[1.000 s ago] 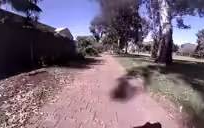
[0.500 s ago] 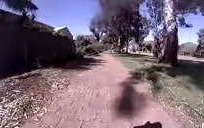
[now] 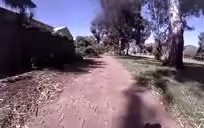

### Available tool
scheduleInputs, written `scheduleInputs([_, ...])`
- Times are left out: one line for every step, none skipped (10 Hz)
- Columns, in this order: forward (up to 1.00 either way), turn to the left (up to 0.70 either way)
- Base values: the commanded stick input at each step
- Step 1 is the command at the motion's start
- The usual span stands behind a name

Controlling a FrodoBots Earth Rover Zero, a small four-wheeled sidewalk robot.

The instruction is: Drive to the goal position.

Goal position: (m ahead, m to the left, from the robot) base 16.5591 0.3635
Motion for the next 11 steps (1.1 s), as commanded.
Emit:
scheduleInputs([0.7, 0.0])
scheduleInputs([0.7, 0.0])
scheduleInputs([0.7, 0.0])
scheduleInputs([0.7, 0.0])
scheduleInputs([0.7, 0.0])
scheduleInputs([0.7, 0.0])
scheduleInputs([0.7, 0.0])
scheduleInputs([0.7, 0.0])
scheduleInputs([0.7, 0.0])
scheduleInputs([0.7, 0.0])
scheduleInputs([0.7, 0.0])
